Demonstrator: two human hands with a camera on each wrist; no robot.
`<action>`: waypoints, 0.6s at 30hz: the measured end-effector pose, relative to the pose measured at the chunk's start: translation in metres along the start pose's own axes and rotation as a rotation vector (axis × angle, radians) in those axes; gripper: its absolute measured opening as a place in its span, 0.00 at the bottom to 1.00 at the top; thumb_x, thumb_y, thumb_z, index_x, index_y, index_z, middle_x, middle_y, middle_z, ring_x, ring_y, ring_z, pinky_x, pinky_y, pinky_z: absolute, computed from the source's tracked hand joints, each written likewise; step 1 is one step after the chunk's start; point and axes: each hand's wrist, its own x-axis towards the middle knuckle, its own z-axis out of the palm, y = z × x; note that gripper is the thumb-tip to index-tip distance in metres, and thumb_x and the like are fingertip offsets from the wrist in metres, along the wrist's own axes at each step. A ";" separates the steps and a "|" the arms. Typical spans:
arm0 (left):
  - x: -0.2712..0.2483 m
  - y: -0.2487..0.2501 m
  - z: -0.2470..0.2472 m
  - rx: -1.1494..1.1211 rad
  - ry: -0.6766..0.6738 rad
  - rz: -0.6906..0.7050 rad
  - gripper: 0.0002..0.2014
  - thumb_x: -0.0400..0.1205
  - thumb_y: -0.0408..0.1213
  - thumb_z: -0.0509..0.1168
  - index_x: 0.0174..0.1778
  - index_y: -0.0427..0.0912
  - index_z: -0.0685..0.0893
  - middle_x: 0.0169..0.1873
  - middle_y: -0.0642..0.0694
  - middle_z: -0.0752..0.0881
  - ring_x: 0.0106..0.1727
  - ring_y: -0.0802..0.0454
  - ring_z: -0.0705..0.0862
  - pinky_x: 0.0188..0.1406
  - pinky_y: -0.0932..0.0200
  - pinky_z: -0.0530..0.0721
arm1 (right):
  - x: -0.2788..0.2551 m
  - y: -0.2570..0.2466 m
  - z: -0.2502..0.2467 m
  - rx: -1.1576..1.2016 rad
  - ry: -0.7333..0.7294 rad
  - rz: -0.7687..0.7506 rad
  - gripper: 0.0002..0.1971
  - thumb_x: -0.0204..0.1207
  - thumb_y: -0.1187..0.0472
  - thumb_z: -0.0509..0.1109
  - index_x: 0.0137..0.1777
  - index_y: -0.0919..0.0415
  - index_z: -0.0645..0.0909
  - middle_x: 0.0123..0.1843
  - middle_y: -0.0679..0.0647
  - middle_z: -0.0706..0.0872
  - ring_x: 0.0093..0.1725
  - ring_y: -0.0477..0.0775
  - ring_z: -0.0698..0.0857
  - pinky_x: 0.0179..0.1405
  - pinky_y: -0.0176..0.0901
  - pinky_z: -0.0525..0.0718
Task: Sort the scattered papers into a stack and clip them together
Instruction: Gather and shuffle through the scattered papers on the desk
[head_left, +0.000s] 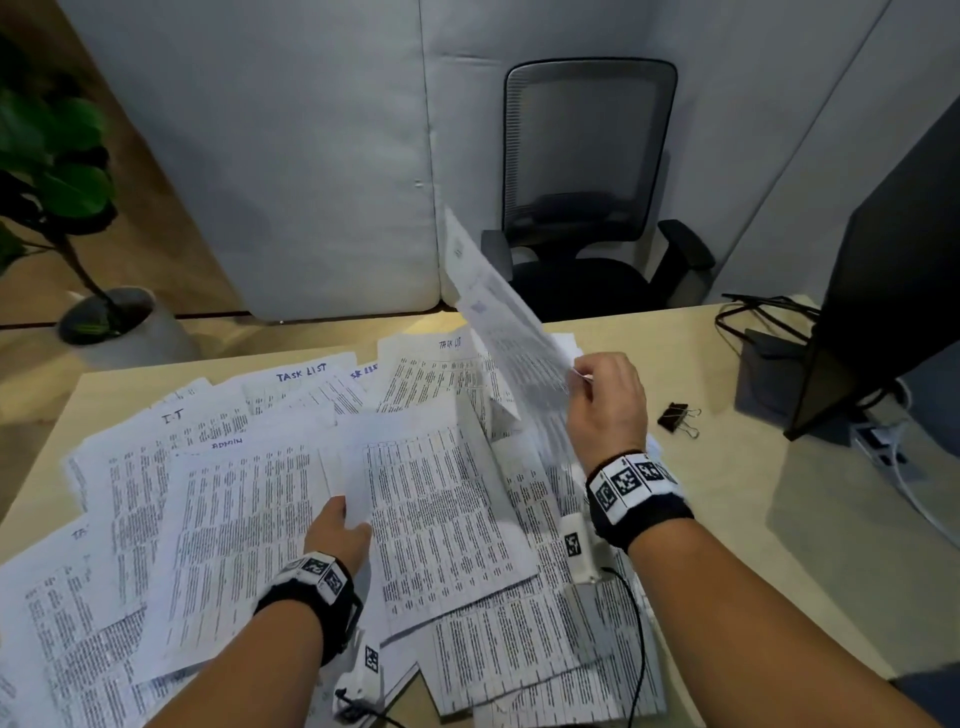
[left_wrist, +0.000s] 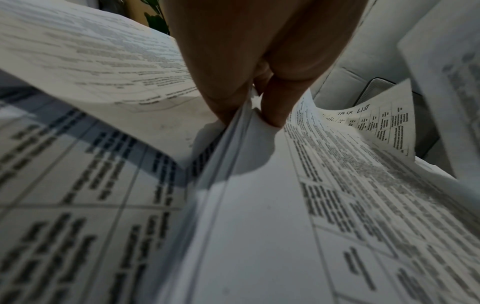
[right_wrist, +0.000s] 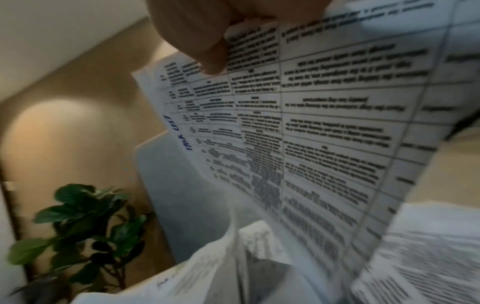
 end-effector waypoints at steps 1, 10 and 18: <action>0.000 0.000 0.000 -0.006 0.002 -0.001 0.18 0.82 0.31 0.63 0.69 0.36 0.75 0.64 0.37 0.82 0.63 0.37 0.81 0.65 0.44 0.78 | 0.001 -0.007 -0.001 0.052 0.017 -0.074 0.04 0.76 0.68 0.68 0.44 0.60 0.77 0.43 0.54 0.80 0.42 0.57 0.78 0.43 0.48 0.78; -0.001 -0.001 -0.004 -0.111 0.019 -0.015 0.21 0.86 0.44 0.60 0.70 0.34 0.76 0.68 0.34 0.78 0.71 0.36 0.76 0.71 0.42 0.73 | -0.006 -0.037 0.021 0.433 -0.169 0.362 0.05 0.77 0.62 0.70 0.51 0.56 0.80 0.42 0.49 0.82 0.39 0.45 0.81 0.37 0.27 0.76; -0.006 0.006 -0.001 -0.261 0.014 -0.109 0.33 0.82 0.59 0.60 0.72 0.33 0.74 0.69 0.38 0.79 0.67 0.39 0.78 0.66 0.47 0.74 | -0.067 0.002 0.060 0.121 -0.421 0.762 0.03 0.79 0.62 0.66 0.46 0.62 0.78 0.38 0.54 0.80 0.41 0.57 0.80 0.39 0.40 0.76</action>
